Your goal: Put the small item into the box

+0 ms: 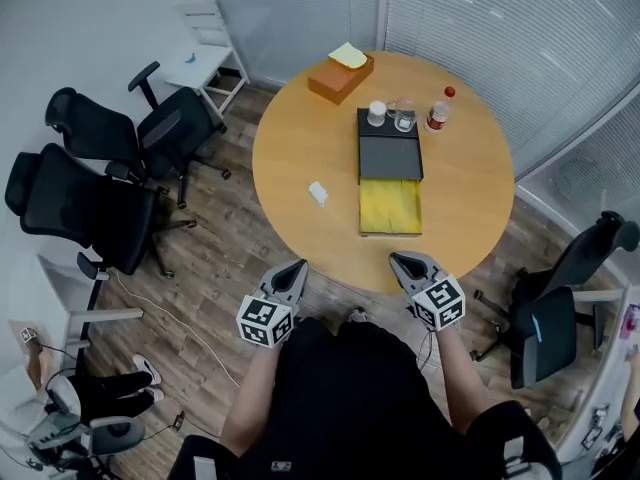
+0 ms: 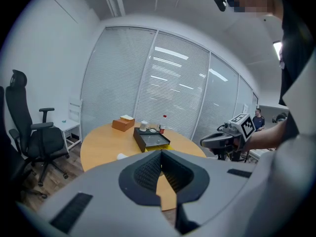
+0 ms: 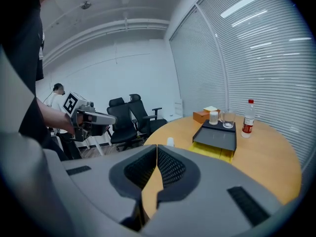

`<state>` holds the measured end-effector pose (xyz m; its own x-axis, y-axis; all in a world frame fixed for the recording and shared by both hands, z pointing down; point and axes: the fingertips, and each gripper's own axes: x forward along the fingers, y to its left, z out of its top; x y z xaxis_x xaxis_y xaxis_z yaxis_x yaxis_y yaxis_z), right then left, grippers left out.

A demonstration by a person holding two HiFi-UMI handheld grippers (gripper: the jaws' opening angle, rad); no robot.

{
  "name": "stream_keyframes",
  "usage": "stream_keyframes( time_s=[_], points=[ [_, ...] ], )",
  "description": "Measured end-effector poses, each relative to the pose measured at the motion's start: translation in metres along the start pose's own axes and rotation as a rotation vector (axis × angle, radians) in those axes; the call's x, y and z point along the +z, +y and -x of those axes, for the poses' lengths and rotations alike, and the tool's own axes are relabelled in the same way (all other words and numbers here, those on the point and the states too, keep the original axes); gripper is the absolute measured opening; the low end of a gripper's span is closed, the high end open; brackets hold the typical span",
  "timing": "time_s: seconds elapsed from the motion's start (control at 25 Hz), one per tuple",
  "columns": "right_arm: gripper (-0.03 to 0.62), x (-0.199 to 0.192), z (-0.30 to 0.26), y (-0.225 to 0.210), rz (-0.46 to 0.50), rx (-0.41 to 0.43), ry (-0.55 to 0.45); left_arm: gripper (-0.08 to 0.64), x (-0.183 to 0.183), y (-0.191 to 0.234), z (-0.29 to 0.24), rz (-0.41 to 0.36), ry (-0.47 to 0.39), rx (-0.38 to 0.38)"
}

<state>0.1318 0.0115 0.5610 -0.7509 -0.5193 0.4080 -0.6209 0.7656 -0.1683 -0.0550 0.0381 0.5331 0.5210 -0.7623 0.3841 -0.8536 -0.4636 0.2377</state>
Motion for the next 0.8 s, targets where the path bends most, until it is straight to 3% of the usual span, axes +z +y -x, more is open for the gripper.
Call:
stream_keyframes(
  time_s=[0.4, 0.8],
  points=[
    [0.005, -0.003, -0.001, -0.011, -0.015, -0.021, 0.002, 0.006, 0.007, 0.003, -0.015, -0.014, 0.003, -0.021],
    [0.005, 0.007, -0.028, -0.010, -0.041, -0.075, 0.023, 0.006, 0.012, 0.034, -0.029, -0.003, 0.027, -0.093]
  ],
)
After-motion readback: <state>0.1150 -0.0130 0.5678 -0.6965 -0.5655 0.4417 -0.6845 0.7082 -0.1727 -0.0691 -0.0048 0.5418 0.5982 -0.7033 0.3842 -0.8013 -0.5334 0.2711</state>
